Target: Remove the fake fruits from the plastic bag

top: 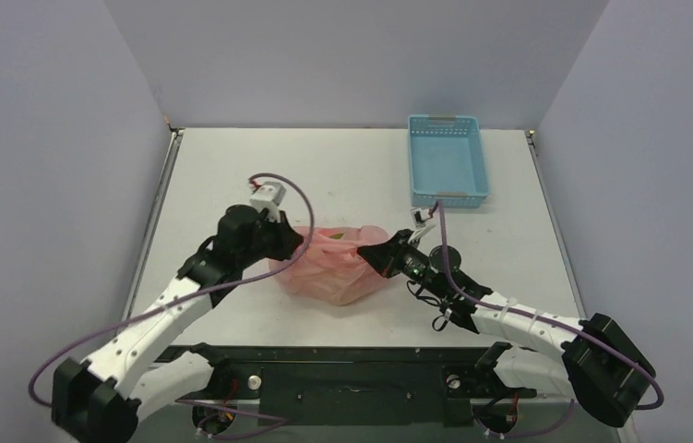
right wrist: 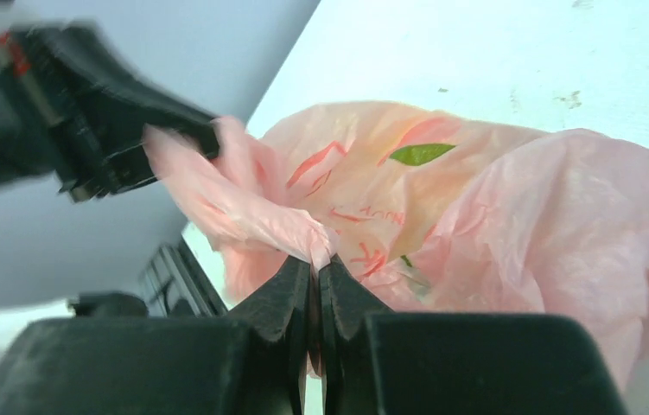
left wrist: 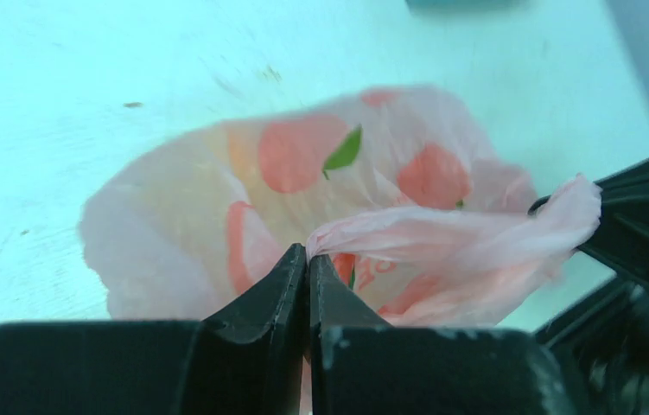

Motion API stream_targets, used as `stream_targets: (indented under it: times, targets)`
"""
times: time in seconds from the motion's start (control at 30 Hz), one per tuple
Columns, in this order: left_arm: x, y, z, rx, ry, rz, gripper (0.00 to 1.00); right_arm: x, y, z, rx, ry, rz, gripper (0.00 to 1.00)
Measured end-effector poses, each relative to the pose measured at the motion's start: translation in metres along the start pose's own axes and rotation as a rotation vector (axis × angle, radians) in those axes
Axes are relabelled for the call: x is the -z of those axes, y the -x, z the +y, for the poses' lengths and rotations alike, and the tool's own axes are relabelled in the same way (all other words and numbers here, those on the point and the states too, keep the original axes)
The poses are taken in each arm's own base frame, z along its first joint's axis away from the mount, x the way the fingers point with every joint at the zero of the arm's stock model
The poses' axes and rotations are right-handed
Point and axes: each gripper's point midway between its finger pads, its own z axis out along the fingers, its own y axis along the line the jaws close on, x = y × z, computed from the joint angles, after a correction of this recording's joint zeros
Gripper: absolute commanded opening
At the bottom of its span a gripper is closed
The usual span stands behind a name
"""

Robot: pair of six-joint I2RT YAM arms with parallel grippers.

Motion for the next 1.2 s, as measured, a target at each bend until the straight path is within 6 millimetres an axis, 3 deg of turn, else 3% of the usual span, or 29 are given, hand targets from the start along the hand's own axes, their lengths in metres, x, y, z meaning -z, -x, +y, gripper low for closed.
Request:
stream_targets:
  times: [0.1,0.2,0.27,0.47,0.6,0.67,0.8,1.03,1.2]
  targets:
    - [0.038,0.028,0.018,0.176,0.081,-0.284,0.0,0.008,0.016,-0.007,-0.108,-0.044,-0.103,0.0]
    - [0.06,0.049,0.023,0.339,0.084,-0.451,0.0,0.016,0.023,-0.016,-0.222,-0.069,-0.18,0.0]
    - [0.064,0.055,0.02,0.414,0.063,-0.494,0.0,0.016,0.025,-0.018,-0.259,-0.076,-0.194,0.0]
    - [0.059,0.054,0.026,0.501,0.071,-0.509,0.0,0.01,0.027,-0.022,-0.253,-0.102,-0.175,0.03]
    - [0.053,0.052,0.023,0.499,0.052,-0.486,0.0,0.006,0.023,-0.028,-0.147,-0.164,-0.099,0.26]
    - [0.049,0.049,0.021,0.496,0.04,-0.463,0.0,0.007,0.022,-0.031,-0.068,-0.208,-0.045,0.48]
    - [0.047,0.046,0.014,0.489,0.009,-0.436,0.0,0.01,0.033,-0.029,0.107,-0.267,0.05,0.66]
    - [0.045,0.04,0.011,0.481,-0.009,-0.411,0.0,-0.002,0.075,-0.001,0.334,-0.275,0.146,0.71]
    - [0.043,0.036,0.007,0.476,-0.03,-0.386,0.0,-0.028,0.072,0.001,0.371,-0.293,0.242,0.7]
